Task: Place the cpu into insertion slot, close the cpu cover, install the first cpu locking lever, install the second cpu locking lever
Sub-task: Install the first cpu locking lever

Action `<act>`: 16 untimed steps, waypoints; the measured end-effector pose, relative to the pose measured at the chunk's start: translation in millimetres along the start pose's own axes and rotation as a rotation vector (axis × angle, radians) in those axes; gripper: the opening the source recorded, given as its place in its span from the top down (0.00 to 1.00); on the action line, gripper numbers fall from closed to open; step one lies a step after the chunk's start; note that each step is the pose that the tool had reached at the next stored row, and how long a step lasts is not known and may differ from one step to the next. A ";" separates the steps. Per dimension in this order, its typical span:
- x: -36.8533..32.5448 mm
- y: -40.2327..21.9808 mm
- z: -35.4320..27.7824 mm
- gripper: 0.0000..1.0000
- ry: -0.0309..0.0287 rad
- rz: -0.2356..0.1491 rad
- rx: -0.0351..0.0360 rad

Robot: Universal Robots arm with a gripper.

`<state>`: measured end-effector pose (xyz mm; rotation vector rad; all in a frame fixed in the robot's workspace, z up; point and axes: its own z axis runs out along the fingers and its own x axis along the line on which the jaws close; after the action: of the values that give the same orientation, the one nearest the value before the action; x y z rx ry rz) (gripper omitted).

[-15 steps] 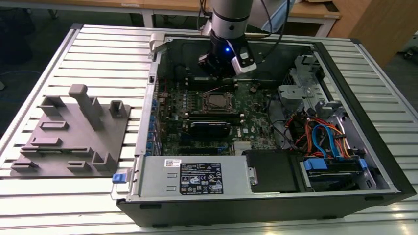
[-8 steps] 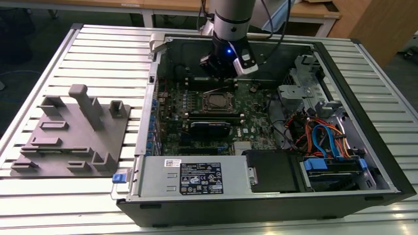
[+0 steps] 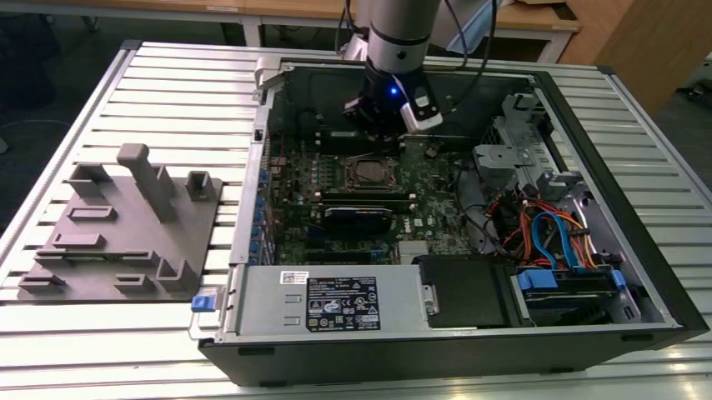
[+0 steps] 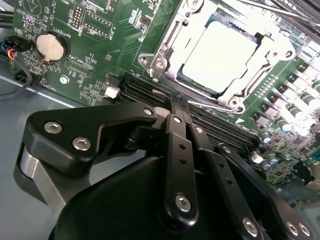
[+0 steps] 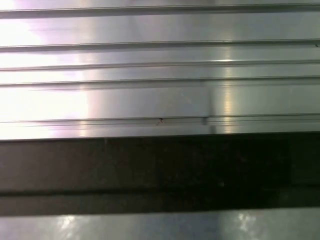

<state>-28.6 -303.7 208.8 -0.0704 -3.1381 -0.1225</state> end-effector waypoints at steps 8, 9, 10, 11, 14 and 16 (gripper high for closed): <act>-1.5 -1.7 3.5 0.90 0.0000 0.001 -0.0013; -1.5 -2.0 3.8 0.90 0.0000 0.001 -0.0015; -1.6 -2.3 4.2 0.90 0.0001 0.001 -0.0016; -1.7 -2.5 4.5 0.90 0.0002 0.001 -0.0015; -2.3 -3.2 5.5 0.90 0.0004 0.002 -0.0014; -2.9 -3.4 6.3 0.90 0.0004 0.003 -0.0015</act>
<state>-25.9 -306.8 202.2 -0.0744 -3.1374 -0.1248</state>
